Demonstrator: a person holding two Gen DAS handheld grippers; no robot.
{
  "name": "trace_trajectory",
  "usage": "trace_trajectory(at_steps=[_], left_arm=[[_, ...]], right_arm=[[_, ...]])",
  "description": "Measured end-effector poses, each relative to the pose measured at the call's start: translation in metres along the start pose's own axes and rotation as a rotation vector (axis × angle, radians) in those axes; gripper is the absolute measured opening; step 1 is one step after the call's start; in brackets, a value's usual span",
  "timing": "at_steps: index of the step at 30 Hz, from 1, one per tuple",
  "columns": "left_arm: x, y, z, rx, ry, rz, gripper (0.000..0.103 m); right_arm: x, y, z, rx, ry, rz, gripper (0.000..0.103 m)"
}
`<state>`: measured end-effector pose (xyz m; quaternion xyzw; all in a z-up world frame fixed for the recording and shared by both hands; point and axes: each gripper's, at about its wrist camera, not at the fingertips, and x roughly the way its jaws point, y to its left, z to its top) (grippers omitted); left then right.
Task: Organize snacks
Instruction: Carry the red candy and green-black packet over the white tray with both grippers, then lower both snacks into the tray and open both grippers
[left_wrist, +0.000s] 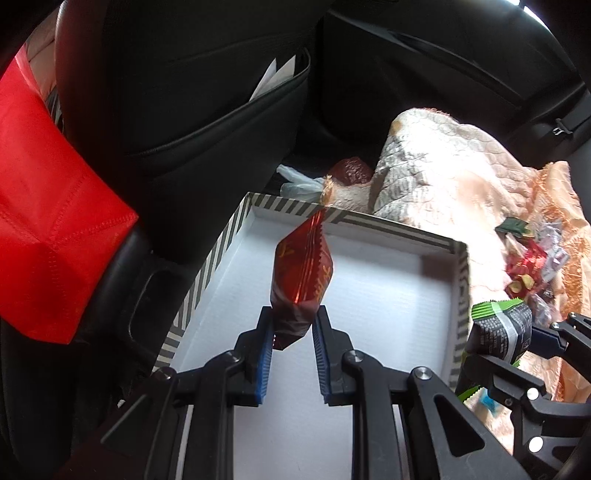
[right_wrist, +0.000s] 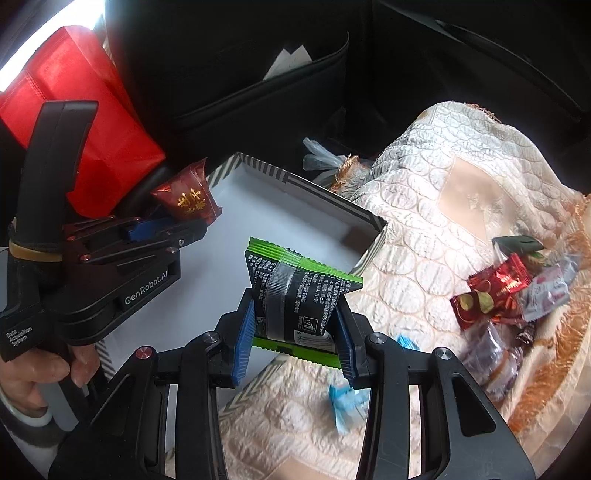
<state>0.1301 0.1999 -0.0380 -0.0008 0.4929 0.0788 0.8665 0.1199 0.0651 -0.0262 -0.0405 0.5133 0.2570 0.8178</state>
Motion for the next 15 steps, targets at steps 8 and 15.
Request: trace_trajectory(at_steps=[8, 15], left_arm=[[0.026, 0.003, 0.008, -0.029, 0.036, 0.024, 0.023], [0.038, 0.006, 0.007, -0.042, 0.058, 0.032, 0.023]], right_arm=[[0.033, -0.003, 0.012, -0.026, 0.056, -0.037, 0.038], [0.041, 0.002, 0.024, -0.060, 0.062, -0.056, 0.038]])
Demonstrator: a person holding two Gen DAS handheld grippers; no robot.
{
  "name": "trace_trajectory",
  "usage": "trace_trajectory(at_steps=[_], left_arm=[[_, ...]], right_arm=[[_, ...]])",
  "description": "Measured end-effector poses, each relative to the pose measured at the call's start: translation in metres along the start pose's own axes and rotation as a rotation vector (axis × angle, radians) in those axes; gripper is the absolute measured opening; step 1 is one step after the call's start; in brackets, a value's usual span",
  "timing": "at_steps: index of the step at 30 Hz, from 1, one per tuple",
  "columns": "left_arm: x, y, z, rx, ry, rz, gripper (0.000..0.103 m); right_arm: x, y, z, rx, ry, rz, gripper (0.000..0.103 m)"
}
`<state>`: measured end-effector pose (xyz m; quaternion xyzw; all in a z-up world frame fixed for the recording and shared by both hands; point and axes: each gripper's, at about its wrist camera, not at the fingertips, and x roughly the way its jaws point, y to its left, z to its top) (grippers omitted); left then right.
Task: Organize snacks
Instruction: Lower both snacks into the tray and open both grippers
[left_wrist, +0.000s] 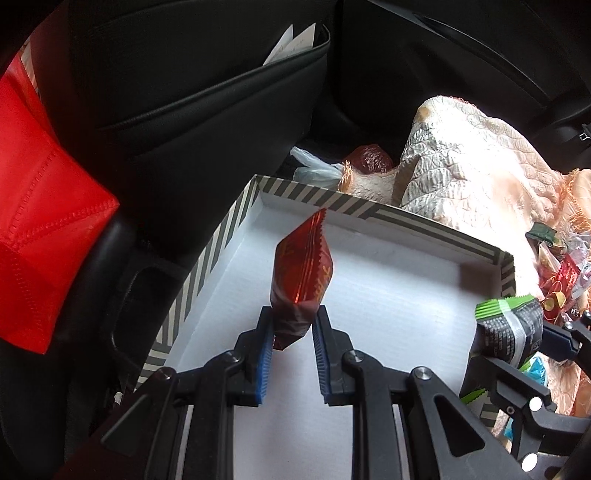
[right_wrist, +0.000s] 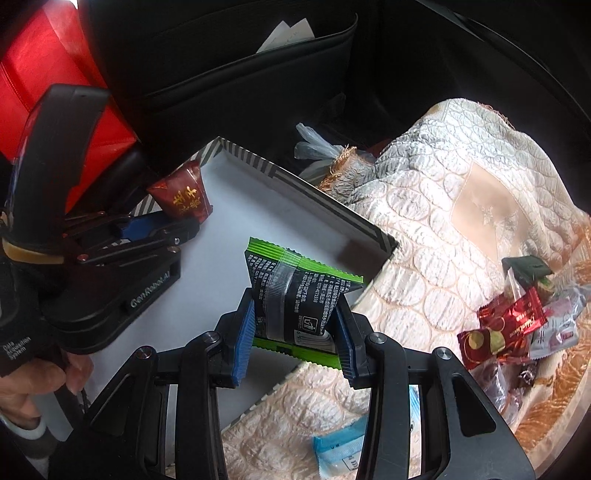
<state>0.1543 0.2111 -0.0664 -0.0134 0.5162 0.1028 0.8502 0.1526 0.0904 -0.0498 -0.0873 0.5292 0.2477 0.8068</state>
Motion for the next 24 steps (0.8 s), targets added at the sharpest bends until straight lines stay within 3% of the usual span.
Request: trace_trajectory(at_steps=[11, 18, 21, 23, 24], left_arm=[[0.009, 0.001, -0.003, -0.007, 0.019, 0.005, 0.023], [0.011, 0.002, -0.004, -0.012, 0.025, -0.009, 0.026], [0.011, 0.006, -0.004, -0.030, 0.032, -0.056, 0.040], [0.009, 0.010, -0.004, -0.046, 0.027, -0.084, 0.061], [0.006, 0.010, -0.004, -0.047, 0.017, -0.083, 0.064]], right_arm=[[0.011, 0.009, 0.005, -0.045, 0.013, -0.040, 0.039], [0.013, 0.002, 0.004, -0.017, 0.018, -0.016, 0.044], [0.012, -0.003, 0.004, 0.002, 0.011, 0.014, 0.045], [0.010, -0.007, 0.003, 0.017, 0.004, 0.064, 0.056], [0.010, -0.007, 0.003, 0.023, 0.003, 0.080, 0.056]])
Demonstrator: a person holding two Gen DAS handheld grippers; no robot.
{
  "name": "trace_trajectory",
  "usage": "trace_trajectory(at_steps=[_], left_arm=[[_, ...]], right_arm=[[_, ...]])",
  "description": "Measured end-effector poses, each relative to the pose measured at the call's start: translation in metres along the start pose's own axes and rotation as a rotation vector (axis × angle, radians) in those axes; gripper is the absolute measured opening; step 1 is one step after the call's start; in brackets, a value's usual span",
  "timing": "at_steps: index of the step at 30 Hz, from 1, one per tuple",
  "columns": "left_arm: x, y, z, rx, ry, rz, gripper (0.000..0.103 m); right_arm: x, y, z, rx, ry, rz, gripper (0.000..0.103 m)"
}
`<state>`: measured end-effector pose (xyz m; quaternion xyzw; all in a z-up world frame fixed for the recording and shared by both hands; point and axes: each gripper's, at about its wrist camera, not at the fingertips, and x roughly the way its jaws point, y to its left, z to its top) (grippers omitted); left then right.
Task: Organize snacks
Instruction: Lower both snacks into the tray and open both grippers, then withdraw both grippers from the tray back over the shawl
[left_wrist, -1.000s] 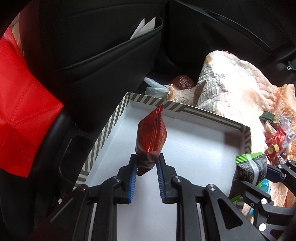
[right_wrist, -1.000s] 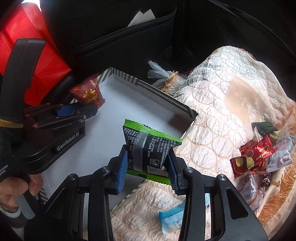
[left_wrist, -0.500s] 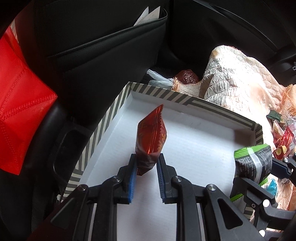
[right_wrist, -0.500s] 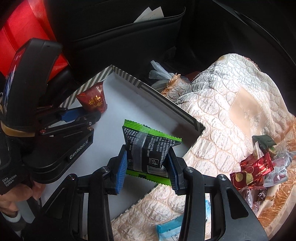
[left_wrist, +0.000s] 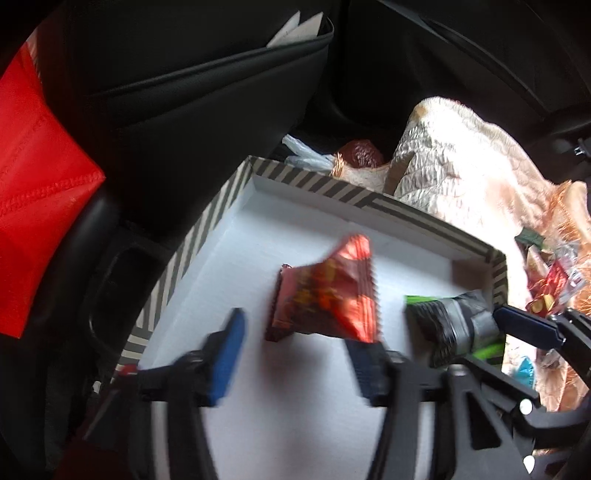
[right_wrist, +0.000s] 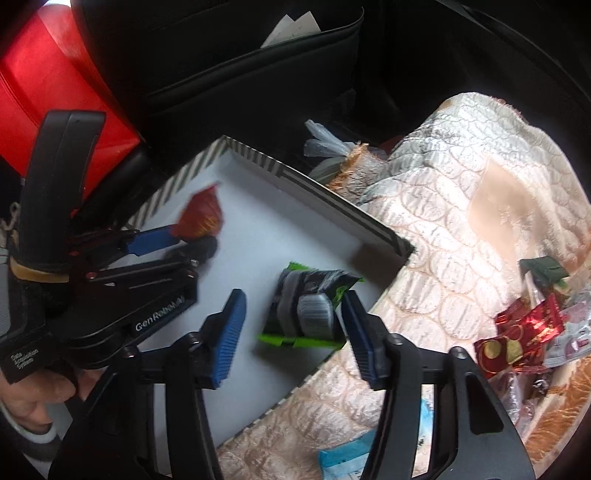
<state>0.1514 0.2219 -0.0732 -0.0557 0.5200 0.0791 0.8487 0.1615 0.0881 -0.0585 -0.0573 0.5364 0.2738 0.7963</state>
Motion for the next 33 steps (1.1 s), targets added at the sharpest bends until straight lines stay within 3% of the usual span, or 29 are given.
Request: trace_trajectory(at_steps=[7, 15, 23, 33], left_arm=[[-0.013, 0.008, -0.004, -0.022, -0.021, 0.022, 0.076], [-0.039, 0.010, -0.026, -0.061, -0.069, 0.067, 0.090], [-0.077, -0.007, -0.056, -0.061, -0.090, 0.005, 0.092], [-0.156, -0.062, -0.082, 0.087, -0.160, -0.152, 0.096]], right_arm=[[-0.025, -0.008, -0.008, 0.074, -0.048, 0.020, 0.056], [-0.070, -0.028, -0.046, 0.121, -0.074, -0.004, 0.056], [-0.122, -0.057, -0.091, 0.205, -0.122, -0.047, 0.056], [-0.202, -0.087, -0.127, 0.299, -0.214, -0.144, 0.056]])
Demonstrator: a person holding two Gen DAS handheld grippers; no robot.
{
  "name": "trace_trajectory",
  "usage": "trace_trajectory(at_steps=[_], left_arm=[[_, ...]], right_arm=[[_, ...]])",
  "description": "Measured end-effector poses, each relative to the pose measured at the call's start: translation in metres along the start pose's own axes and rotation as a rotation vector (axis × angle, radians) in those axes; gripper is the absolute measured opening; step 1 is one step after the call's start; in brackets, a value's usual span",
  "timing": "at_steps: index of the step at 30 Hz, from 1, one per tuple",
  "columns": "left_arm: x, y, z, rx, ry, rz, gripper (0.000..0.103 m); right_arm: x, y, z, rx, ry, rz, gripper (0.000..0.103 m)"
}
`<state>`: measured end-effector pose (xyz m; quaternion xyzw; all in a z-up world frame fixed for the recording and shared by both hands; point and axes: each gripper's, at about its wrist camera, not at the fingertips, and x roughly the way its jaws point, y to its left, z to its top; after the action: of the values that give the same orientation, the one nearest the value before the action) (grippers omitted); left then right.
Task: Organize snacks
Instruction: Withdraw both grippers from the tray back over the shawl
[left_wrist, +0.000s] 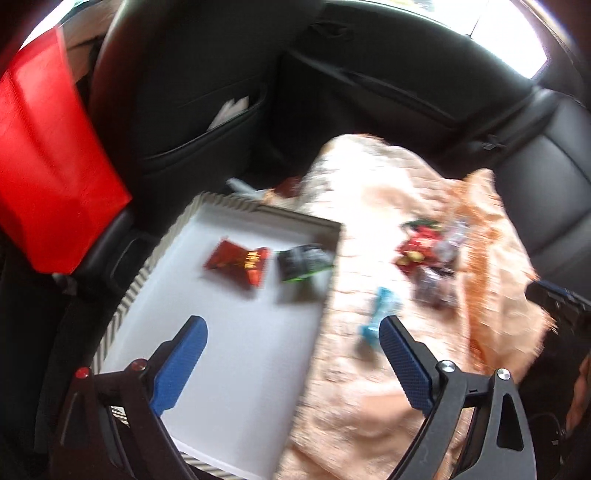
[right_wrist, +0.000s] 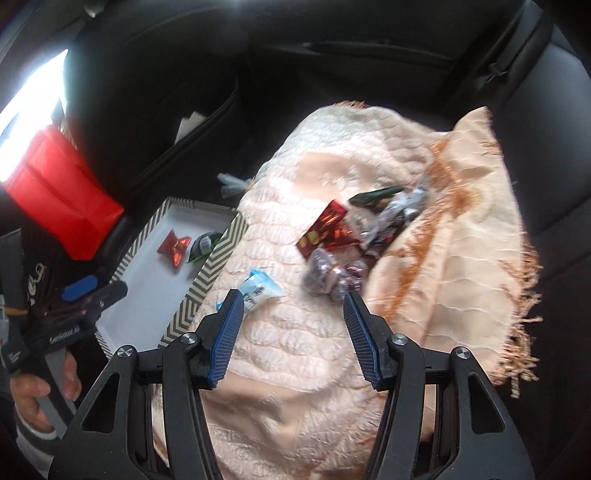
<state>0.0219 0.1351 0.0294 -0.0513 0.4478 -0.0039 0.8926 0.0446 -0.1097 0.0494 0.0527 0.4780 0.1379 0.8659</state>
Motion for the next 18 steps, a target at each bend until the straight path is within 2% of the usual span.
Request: trace_trajectory(at_steps=[7, 9, 14, 18], left_arm=[[-0.037, -0.046, 0.000, 0.095, -0.027, -0.108, 0.096], [-0.044, -0.056, 0.000, 0.117, -0.041, -0.133, 0.097], [-0.050, -0.070, -0.002, 0.150, -0.046, -0.155, 0.099], [-0.047, -0.073, -0.006, 0.155, -0.046, -0.144, 0.099]], right_arm=[[-0.053, -0.017, -0.002, 0.039, -0.071, -0.022, 0.057], [-0.064, -0.022, -0.003, 0.050, -0.088, -0.026, 0.060], [-0.075, -0.025, -0.003, 0.064, -0.102, -0.014, 0.061], [-0.076, -0.023, -0.003, 0.053, -0.102, -0.006, 0.061]])
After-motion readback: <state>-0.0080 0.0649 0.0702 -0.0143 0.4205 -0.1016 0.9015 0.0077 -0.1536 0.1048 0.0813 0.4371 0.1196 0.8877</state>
